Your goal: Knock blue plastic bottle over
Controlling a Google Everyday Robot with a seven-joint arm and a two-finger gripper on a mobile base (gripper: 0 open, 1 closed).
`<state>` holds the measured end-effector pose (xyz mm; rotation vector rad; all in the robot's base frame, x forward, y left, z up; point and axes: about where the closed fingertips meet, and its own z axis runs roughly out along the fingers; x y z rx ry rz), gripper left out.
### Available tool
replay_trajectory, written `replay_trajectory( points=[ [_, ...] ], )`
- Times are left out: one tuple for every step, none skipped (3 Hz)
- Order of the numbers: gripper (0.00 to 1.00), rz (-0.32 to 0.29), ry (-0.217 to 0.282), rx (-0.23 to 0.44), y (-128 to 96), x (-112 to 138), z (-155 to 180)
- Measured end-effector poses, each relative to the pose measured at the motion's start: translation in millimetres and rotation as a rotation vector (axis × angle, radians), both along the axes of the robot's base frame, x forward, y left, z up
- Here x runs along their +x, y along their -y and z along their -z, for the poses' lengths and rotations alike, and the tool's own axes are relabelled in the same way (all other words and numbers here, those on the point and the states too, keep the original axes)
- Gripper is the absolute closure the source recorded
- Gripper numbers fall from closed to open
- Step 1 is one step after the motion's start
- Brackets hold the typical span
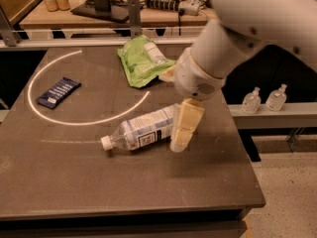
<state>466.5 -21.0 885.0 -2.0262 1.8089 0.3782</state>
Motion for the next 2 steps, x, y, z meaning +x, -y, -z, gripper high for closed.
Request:
replay_trajectory(
  points=[
    [0.0, 0.104, 0.037, 0.122, 15.7, 7.8, -15.5],
    [0.0, 0.104, 0.036, 0.119, 15.1, 7.2, -15.6]
  ],
)
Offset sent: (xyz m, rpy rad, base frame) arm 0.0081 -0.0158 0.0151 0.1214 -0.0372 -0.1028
